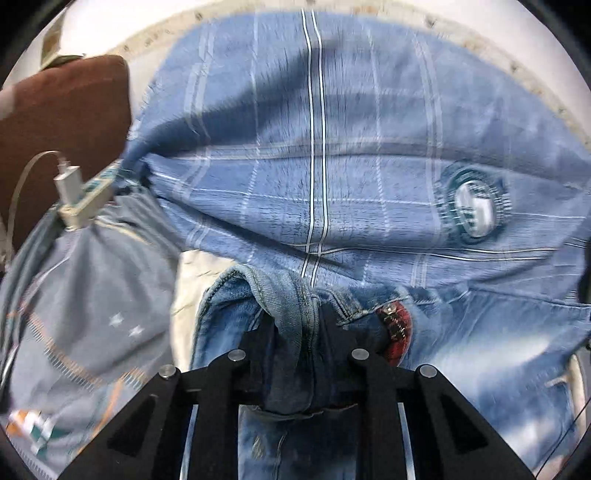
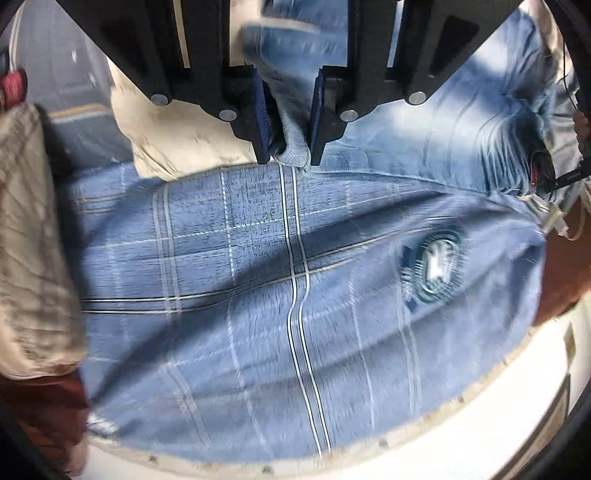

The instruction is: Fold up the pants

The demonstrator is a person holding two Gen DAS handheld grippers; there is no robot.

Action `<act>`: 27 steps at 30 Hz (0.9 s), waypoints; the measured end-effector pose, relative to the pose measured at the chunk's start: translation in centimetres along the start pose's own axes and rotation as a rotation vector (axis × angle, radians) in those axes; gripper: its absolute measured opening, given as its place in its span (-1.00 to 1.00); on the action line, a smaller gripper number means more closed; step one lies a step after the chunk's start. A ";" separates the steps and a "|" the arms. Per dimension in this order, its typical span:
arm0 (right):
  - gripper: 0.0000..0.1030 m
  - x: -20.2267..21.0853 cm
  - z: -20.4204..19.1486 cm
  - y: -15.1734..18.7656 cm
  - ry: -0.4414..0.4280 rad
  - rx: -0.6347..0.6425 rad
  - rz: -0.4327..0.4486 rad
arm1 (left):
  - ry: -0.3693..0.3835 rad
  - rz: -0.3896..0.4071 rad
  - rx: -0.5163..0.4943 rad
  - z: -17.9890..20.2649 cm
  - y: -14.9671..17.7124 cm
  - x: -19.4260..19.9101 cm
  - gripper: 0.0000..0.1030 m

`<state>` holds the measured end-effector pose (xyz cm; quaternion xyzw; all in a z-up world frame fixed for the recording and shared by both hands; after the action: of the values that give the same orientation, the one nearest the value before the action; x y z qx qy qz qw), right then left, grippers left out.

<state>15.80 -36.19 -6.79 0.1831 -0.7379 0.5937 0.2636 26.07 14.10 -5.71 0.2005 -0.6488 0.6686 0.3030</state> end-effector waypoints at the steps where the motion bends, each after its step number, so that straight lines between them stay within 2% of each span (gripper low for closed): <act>1: -0.59 1.2 0.0 0.5 -0.011 -0.015 0.002 | 0.011 0.009 0.006 -0.1 0.7 1.5 -0.56; 2: -0.59 2.4 0.1 1.4 -0.024 -0.028 0.002 | 0.015 0.014 0.008 -0.3 1.1 1.5 -0.56; 5: -0.59 4.5 0.4 3.8 -0.032 -0.033 -0.001 | 0.023 0.020 0.011 -0.7 4.0 5.7 -0.57; 7: -0.59 5.8 0.2 6.0 -0.046 -0.037 -0.013 | 0.028 0.011 0.019 -1.3 7.0 7.9 -0.57; 11: -0.59 7.3 0.4 10.2 -0.039 -0.011 -0.055 | 0.009 -0.057 -0.007 -2.1 12.5 8.3 -0.57; 13: -0.59 7.4 0.8 12.8 -0.027 0.002 -0.116 | -0.007 -0.117 -0.019 -2.5 15.6 7.6 -0.57; 15: -0.57 7.0 1.6 15.5 -0.018 -0.001 -0.223 | -0.020 -0.192 -0.014 -3.2 18.5 6.5 -0.49; 19: -0.55 7.3 3.5 19.3 0.020 0.015 -0.376 | -0.028 -0.249 -0.018 -4.2 21.4 7.2 -0.24; 21: -0.55 8.4 4.2 19.8 0.048 0.050 -0.377 | -0.053 -0.279 -0.032 -5.1 22.4 8.0 -0.23; 23: -0.55 9.7 4.3 19.6 0.038 0.061 -0.351 | -0.077 -0.283 -0.039 -5.7 22.7 9.1 -0.23; 27: -0.54 11.1 1.9 16.6 -0.064 0.030 -0.263 | -0.077 -0.190 -0.030 -5.3 20.5 12.4 -0.23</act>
<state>-3.03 -33.77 -13.25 0.3010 -0.7065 0.5591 0.3125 3.97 21.71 -13.27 0.2822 -0.6479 0.6188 0.3429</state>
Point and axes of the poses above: each gripper's, at about its wrist camera, not at the fingertips, and x roughly against the way its jaws point, z to its right, y to its underside, the point moved 7 cm from there along -x, roughly the way its jaws point, and after that the axes turned 3 degrees about y, right-handed, at the moved point
